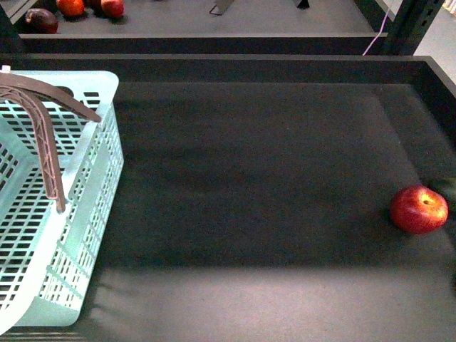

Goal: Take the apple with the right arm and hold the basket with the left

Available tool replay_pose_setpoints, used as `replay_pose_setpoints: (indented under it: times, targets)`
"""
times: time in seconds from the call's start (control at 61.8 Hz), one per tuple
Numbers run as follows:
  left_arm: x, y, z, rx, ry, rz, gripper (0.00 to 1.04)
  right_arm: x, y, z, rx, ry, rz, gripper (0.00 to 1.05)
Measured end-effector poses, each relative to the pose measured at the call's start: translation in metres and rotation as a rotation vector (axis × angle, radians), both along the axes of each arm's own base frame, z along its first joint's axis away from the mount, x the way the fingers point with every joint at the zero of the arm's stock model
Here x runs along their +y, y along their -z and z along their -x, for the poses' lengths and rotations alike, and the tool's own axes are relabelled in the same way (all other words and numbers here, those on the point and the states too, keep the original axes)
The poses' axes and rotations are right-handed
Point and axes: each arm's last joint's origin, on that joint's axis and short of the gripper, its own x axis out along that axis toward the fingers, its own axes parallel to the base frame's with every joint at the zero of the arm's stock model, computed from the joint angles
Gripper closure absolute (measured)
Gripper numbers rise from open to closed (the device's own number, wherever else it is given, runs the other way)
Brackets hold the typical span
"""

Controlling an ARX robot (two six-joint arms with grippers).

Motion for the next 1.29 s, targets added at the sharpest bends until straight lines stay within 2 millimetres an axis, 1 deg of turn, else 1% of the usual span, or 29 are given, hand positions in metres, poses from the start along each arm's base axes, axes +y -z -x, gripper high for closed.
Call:
replay_pose_setpoints:
  times: [0.032, 0.129, 0.243, 0.291, 0.405, 0.469, 0.518, 0.583, 0.696, 1.068, 1.084, 1.181, 1.246, 1.262, 1.295]
  targets:
    - [0.006, 0.001, -0.007, 0.007, -0.026, 0.079, 0.07, 0.000, 0.000, 0.000, 0.000, 0.000, 0.000, 0.09]
    - [0.020, 0.008, -0.027, 0.029, -0.117, 0.246, 0.07, 0.000, 0.000, 0.000, 0.000, 0.000, 0.000, 0.09]
    - [0.031, 0.018, -0.052, 0.053, -0.182, 0.360, 0.07, 0.000, 0.000, 0.000, 0.000, 0.000, 0.000, 0.09]
    - [0.035, 0.023, -0.066, 0.063, -0.198, 0.401, 0.07, 0.000, 0.000, 0.000, 0.000, 0.000, 0.000, 0.09]
    - [0.038, 0.033, -0.092, 0.087, -0.218, 0.451, 0.07, 0.000, 0.000, 0.000, 0.000, 0.000, 0.000, 0.09]
    - [0.038, 0.042, -0.113, 0.119, -0.240, 0.476, 0.07, 0.000, 0.000, 0.000, 0.000, 0.000, 0.000, 0.09]
    - [0.035, 0.051, -0.130, 0.150, -0.254, 0.495, 0.07, 0.000, 0.000, 0.000, 0.000, 0.000, 0.000, 0.09]
    - [0.031, 0.057, -0.147, 0.176, -0.272, 0.506, 0.07, 0.000, 0.000, 0.000, 0.000, 0.000, 0.000, 0.09]
    - [0.028, 0.063, -0.162, 0.198, -0.297, 0.512, 0.07, 0.000, 0.000, 0.000, 0.000, 0.000, 0.000, 0.09]
    - [0.032, 0.070, -0.189, 0.233, -0.350, 0.509, 0.07, 0.000, 0.000, 0.000, 0.000, 0.000, 0.000, 0.09]
    - [0.032, 0.070, -0.189, 0.234, -0.350, 0.508, 0.08, 0.000, 0.000, 0.000, 0.000, 0.000, 0.000, 0.09]
    - [0.032, 0.069, -0.192, 0.236, -0.353, 0.507, 0.24, 0.000, 0.000, 0.000, 0.000, 0.000, 0.000, 0.09]
    - [0.031, 0.068, -0.194, 0.241, -0.358, 0.506, 0.40, 0.000, 0.000, 0.000, 0.000, 0.000, 0.000, 0.09]
    - [0.030, 0.069, -0.195, 0.243, -0.359, 0.507, 0.45, 0.000, 0.000, 0.000, 0.000, 0.000, 0.000, 0.09]
    - [0.030, 0.069, -0.195, 0.249, -0.363, 0.507, 0.52, 0.000, 0.000, 0.000, 0.000, 0.000, 0.000, 0.09]
